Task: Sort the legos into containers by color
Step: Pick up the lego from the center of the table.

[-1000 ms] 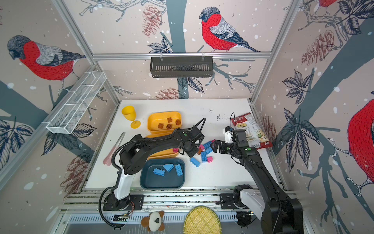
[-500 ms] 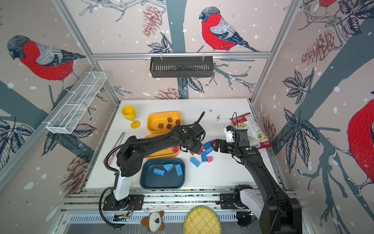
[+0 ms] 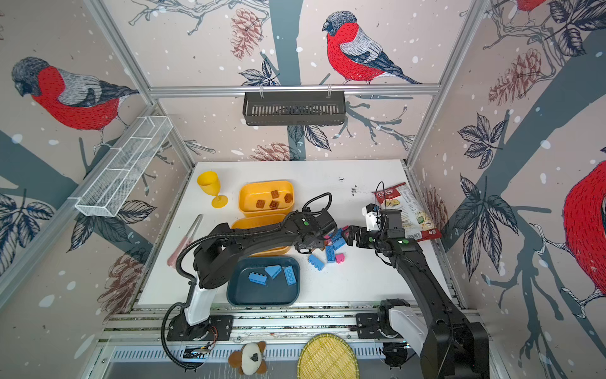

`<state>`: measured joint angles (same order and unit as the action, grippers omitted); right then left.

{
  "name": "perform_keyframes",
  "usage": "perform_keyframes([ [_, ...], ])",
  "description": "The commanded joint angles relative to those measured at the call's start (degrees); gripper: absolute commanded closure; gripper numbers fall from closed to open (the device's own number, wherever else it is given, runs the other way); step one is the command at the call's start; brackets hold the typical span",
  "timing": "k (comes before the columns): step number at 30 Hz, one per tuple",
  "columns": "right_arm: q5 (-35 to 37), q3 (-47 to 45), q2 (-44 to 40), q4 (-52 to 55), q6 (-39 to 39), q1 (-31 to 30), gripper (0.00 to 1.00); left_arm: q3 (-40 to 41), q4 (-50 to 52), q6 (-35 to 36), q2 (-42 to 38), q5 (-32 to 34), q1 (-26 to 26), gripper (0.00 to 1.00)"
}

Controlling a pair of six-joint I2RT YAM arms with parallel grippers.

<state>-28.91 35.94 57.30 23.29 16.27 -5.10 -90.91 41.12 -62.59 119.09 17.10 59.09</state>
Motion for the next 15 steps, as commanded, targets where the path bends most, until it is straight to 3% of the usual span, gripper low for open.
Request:
perform_keyframes([
  [1, -1.1, -0.4, -0.9, -1.5, 0.2, 0.1, 0.01, 1.0, -1.8, -8.7, -0.1, 1.7, 0.4, 0.39],
  [15, -1.7, -0.6, -1.7, -1.4, 0.1, -0.9, 0.01, 0.7, -3.2, -9.4, 3.6, -0.3, 1.3, 0.61],
])
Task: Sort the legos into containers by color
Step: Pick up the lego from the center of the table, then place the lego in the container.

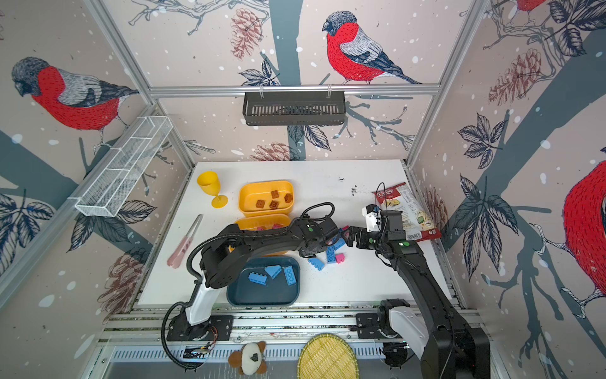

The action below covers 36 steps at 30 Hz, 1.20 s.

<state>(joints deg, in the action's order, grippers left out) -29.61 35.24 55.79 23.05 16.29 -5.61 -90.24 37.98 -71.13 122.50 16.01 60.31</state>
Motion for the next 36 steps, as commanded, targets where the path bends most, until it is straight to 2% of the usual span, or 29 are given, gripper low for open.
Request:
perform_keyframes([
  [1, -1.0, 0.3, -0.2, -0.9, 0.0, -0.5, 0.01, 0.1, 0.1, -0.8, 0.2, 1.1, 0.1, 0.65],
  [5, -0.9, 0.1, -0.7, -1.0, 0.1, -0.7, 0.01, -0.6, 1.7, -0.2, 0.4, 2.9, 0.0, 0.71],
  [10, -1.0, 0.1, -0.7, -1.2, 0.1, -0.7, 0.01, -1.4, 1.8, 2.3, 0.5, 3.4, -0.4, 0.86],
  [15, -0.9, 0.2, -0.8, -1.3, 0.1, -0.7, 0.01, -4.1, 4.2, 7.3, -0.4, 5.1, -1.3, 0.85],
  [20, -1.4, 0.5, -0.7, -1.5, 0.2, -0.5, 0.01, -6.3, 4.5, 19.6, -4.1, 5.7, -4.0, 0.85],
  [23, -2.2, 0.6, -0.9, -1.8, 0.4, -0.2, 0.01, -8.5, 4.0, 28.0, -6.0, 4.2, -6.1, 0.85],
  [26, -2.9, 0.5, -1.1, -2.3, 0.7, 0.0, 0.01, -10.9, 5.2, 35.4, -6.6, 7.6, -8.7, 0.86],
  [29, -4.2, 0.5, -1.1, -2.9, 1.1, -0.1, 0.01, -11.5, 5.8, 40.0, -6.7, 8.4, -13.4, 0.86],
  [36, -6.9, -0.9, -1.0, -7.2, 3.9, -0.1, 0.01, -9.4, -2.0, 48.9, -6.6, 10.1, -24.5, 0.86],
])
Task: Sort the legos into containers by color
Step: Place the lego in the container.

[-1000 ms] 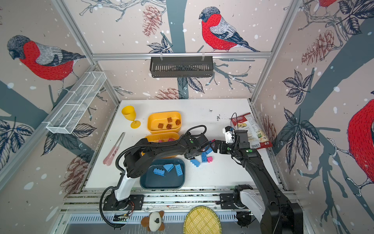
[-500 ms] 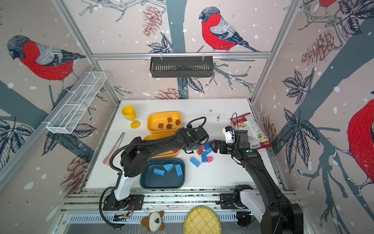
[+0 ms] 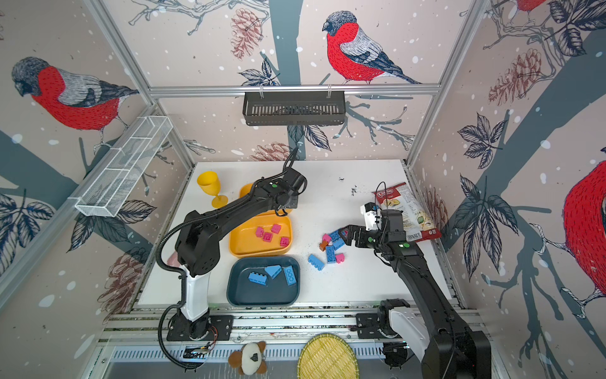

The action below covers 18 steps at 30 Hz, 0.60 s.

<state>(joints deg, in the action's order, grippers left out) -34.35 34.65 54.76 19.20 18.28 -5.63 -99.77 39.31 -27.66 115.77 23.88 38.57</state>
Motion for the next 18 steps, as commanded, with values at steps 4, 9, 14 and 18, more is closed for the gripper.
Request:
perform_keyframes([
  [4, -2.5, -0.5, 0.2, -4.3, 2.4, -0.4, 0.01, 0.6, -5.6, 7.4, 2.4, 0.6, -7.7, 0.86],
  [9, -2.0, -0.1, 0.6, -4.4, 2.3, -0.4, 0.01, -0.7, -5.6, 8.7, 5.6, 0.9, -11.0, 0.82],
  [14, -0.6, 1.1, 2.0, -2.7, 0.4, -0.2, 0.01, -3.8, -3.1, 9.2, 5.9, -5.6, -11.0, 0.43],
  [18, 1.2, 2.9, 3.0, 0.0, -1.7, 0.8, 0.01, -4.1, -1.0, 7.8, 3.0, -13.7, -7.5, 0.37],
])
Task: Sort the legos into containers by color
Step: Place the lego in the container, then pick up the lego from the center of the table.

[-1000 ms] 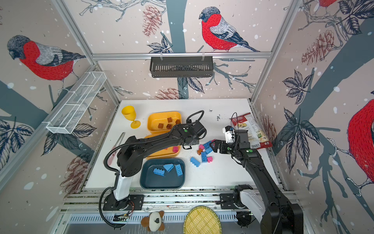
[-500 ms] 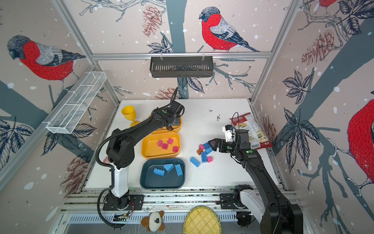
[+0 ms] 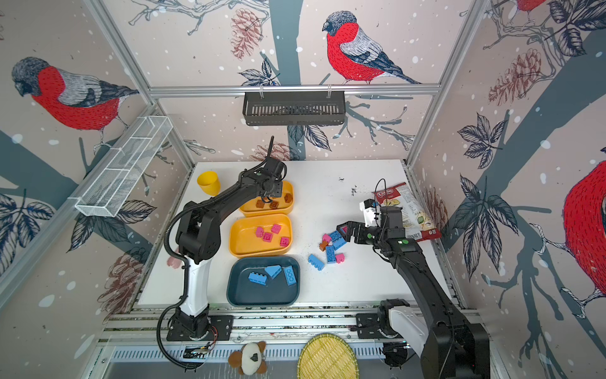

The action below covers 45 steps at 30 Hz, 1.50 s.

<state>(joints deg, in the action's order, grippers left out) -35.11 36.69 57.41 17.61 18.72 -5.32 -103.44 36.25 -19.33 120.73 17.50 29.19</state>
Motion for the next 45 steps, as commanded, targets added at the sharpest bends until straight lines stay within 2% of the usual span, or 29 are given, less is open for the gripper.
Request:
perform_keyframes([
  [1, 1.9, 0.9, 0.5, 1.7, -2.3, 1.1, 0.01, 0.1, 2.0, -0.9, -3.0, -8.8, 3.5, 0.36],
  [5, 1.8, 0.9, 0.5, 1.6, -2.3, 2.7, 0.01, 3.1, 0.3, -2.1, -6.0, -13.7, 10.3, 0.35],
  [10, 1.6, 0.9, 0.2, 1.9, -2.4, 4.0, 0.01, 6.3, -1.8, -3.8, -5.7, -19.2, 18.4, 0.35],
  [18, 2.1, -0.8, -2.5, 1.6, -2.1, 5.2, 0.01, 14.1, -7.2, -3.8, -5.1, -23.1, 25.3, 0.37],
  [28, 2.1, -1.8, -4.1, 1.5, -1.7, 5.3, 0.01, 13.4, -7.0, -2.3, -1.0, -20.1, 25.6, 0.55],
  [35, 2.1, -2.1, -4.3, 1.3, -1.7, 5.3, 0.01, 12.8, -7.1, -1.3, -0.1, -22.1, 25.6, 0.57],
  [45, 1.7, -2.4, -4.1, 0.9, -1.6, 5.3, 0.01, 11.3, -4.1, -1.3, 1.4, -16.3, 25.4, 0.65],
])
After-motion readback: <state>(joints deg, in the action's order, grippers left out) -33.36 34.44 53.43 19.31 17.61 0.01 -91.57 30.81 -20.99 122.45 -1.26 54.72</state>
